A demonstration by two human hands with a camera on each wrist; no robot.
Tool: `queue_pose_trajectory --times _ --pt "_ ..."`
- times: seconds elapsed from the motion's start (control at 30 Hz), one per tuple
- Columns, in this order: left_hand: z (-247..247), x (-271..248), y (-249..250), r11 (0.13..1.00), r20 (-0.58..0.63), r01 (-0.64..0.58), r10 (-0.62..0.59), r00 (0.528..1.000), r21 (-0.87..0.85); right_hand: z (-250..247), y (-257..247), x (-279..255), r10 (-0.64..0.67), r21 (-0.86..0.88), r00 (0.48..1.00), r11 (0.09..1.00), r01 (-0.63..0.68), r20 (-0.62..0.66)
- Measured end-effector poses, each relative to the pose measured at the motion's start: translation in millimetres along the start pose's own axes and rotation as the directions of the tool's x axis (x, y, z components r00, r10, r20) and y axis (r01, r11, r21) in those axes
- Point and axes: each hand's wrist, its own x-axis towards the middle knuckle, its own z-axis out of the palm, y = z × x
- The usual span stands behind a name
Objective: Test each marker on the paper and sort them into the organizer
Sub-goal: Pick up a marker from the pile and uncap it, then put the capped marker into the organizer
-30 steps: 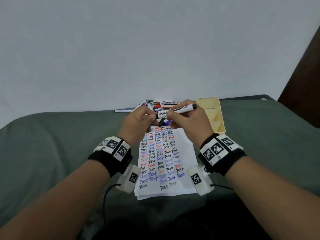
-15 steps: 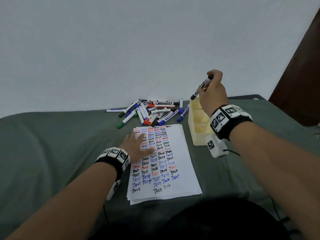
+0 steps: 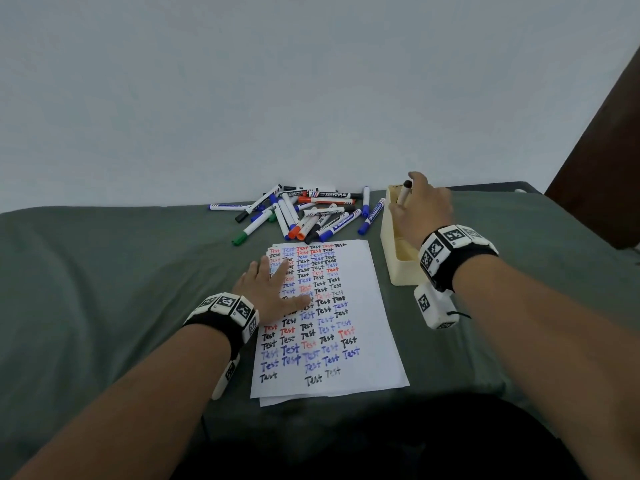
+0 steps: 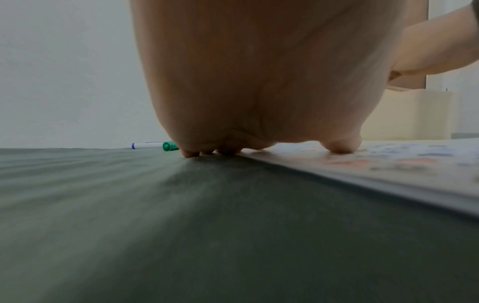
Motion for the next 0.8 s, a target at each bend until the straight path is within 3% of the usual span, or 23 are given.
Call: queue_pose_trajectory --times 0.13,0.23,0.3,0.37,0.47,0.53,0.63,0.73,0.8 --pt "-1 -2 1 1.0 -0.005 -0.003 0.003 1.0 -0.015 10 -1 -17 -0.03 -0.036 0.989 0.999 0.025 -0.143" --pt "-3 -5 3 0.998 -0.013 0.004 -0.005 1.0 -0.069 18 -8 -37 -0.153 0.003 0.955 0.987 0.159 -0.254" --pt "-5 -8 3 0.992 -0.042 0.011 -0.016 0.999 -0.124 23 -14 -50 -0.271 0.063 0.947 0.956 0.285 -0.173" --pt "-8 -10 3 0.99 -0.124 0.02 -0.037 0.992 -0.136 29 -20 -62 -0.341 0.174 0.94 0.927 0.332 0.022" --pt "-12 -14 1 0.976 -0.224 0.009 -0.059 0.973 -0.218 37 -24 -75 -0.266 0.215 0.909 0.955 0.204 0.321" --pt "-14 -18 -2 0.935 -0.223 -0.009 -0.075 0.972 -0.354 44 -22 -81 -0.15 0.176 0.89 0.981 0.081 0.431" --pt "-18 -24 -3 0.84 -0.189 -0.01 -0.11 0.976 -0.542 52 -16 -87 -0.045 0.145 0.871 0.989 -0.03 0.49" --pt "-24 -27 1 0.784 -0.087 0.061 -0.145 0.986 -0.617 58 -12 -87 0.024 0.222 0.873 0.963 -0.15 0.487" --pt "-29 -27 3 0.696 -0.043 0.097 -0.182 0.982 -0.711 60 -14 -87 0.055 0.293 0.87 0.93 -0.224 0.49"
